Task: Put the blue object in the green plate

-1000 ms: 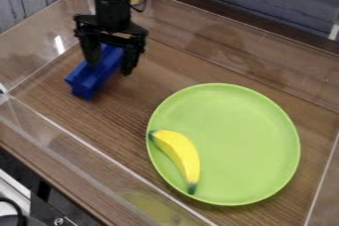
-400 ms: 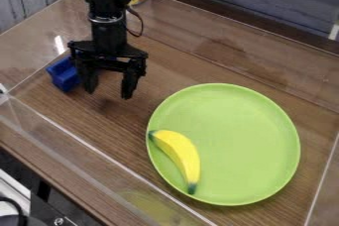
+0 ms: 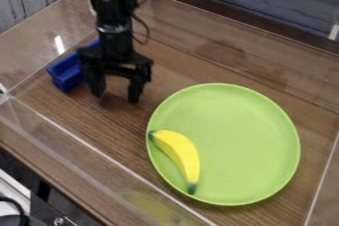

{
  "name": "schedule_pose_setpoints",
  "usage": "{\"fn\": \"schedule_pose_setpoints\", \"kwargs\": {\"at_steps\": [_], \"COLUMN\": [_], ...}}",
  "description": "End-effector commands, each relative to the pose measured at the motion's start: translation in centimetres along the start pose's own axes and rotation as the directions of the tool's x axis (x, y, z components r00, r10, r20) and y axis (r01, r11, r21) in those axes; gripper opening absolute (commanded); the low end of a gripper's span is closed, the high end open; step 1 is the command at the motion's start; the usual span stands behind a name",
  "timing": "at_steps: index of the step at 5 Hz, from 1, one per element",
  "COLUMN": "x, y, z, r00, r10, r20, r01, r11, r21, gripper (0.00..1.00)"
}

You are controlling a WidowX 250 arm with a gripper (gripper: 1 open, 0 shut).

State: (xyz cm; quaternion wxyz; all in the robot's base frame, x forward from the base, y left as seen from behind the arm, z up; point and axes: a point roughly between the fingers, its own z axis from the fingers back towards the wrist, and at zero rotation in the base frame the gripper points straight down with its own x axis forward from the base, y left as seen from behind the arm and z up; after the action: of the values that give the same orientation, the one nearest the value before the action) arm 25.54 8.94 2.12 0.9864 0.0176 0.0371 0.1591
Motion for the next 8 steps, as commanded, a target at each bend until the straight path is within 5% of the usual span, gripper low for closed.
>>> {"fn": "schedule_pose_setpoints", "kwargs": {"at_steps": [1,3,6,8], "x": [0.8,1.2,1.8,3.1], "y": [-1.5,-4.8,-3.7,-4.7], "z": [0.6,0.8,0.8,1.0], "r00": [0.999,0.997,0.996,0.989], "r10": [-0.008,-0.039,-0.047,-0.123], "r20": [0.045,0.064,0.072,0.081], "r01": [0.008,0.040,0.049,0.124], "r11": [1.000,0.999,0.999,0.992], "r21": [-0.007,-0.022,-0.022,-0.017], "gripper": [1.00,1.00,1.00,1.00]}}
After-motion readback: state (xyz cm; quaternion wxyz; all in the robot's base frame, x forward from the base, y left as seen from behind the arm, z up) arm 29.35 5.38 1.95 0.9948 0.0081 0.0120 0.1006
